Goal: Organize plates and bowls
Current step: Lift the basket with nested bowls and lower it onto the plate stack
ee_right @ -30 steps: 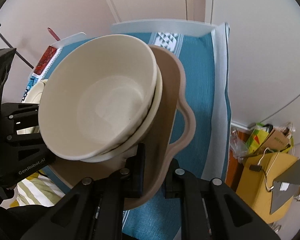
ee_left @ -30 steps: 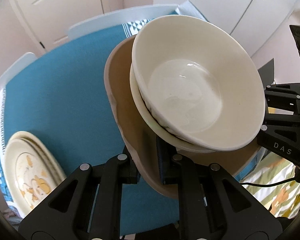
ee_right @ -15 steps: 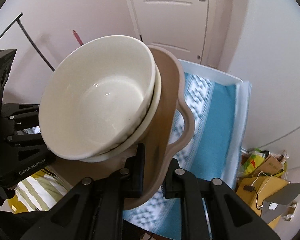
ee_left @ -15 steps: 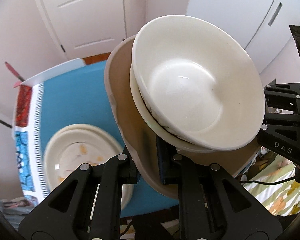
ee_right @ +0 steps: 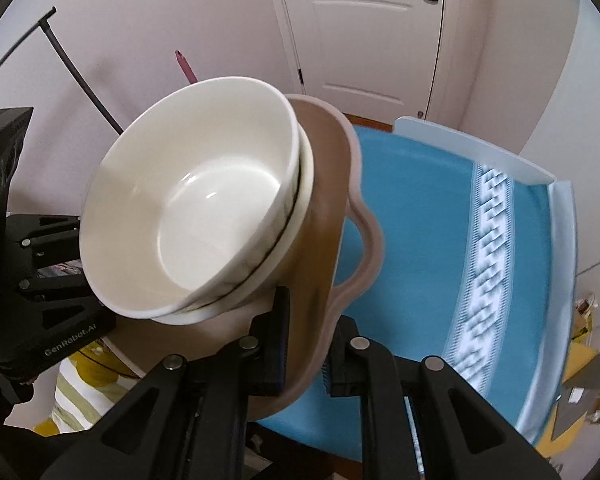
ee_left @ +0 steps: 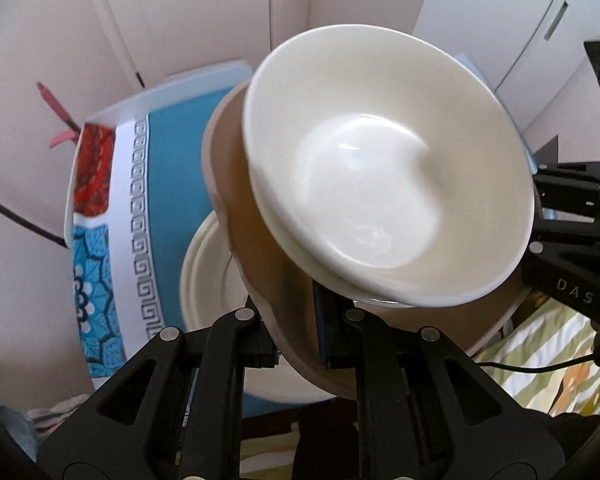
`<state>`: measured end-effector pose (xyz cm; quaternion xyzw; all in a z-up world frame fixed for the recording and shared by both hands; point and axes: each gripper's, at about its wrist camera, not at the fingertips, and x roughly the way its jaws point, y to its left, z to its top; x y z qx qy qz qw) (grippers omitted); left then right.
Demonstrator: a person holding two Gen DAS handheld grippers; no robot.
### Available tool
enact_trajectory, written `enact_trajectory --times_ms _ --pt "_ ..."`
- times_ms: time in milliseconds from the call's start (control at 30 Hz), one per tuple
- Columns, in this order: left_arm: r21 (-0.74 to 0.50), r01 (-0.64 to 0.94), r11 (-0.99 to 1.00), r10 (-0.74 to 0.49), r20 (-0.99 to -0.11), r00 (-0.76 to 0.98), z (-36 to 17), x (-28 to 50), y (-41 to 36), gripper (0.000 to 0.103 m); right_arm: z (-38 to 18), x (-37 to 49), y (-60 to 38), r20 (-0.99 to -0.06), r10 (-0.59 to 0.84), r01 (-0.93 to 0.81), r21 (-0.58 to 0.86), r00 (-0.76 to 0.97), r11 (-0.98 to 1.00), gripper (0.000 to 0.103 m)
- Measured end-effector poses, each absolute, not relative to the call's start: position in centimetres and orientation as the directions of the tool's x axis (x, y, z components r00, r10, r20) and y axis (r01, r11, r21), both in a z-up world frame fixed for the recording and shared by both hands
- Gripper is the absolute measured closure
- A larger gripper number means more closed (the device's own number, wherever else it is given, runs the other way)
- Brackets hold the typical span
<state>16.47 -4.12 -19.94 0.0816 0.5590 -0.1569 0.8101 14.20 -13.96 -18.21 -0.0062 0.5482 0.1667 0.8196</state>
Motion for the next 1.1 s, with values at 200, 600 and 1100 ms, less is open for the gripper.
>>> enact_trajectory --times_ms 200,600,1100 --pt "-0.066 0.364 0.929 -0.176 -0.945 0.277 -23.6 15.7 -0.9 0.092 -21.1 13.3 -10.5 -0.911 0.255 -0.233 0.185 0.323 0.955 0.091" --pt "-0.049 0.387 0.921 -0.172 -0.941 0.291 -26.2 15.8 0.3 0.092 -24.7 12.1 -8.5 -0.91 0.246 -0.178 0.196 0.332 0.964 0.091" --pt "-0.01 0.35 0.937 -0.116 -0.952 0.283 -26.4 17.0 0.6 0.086 -25.8 12.4 -8.5 -0.922 0.237 -0.132 0.206 0.305 0.97 0.09"
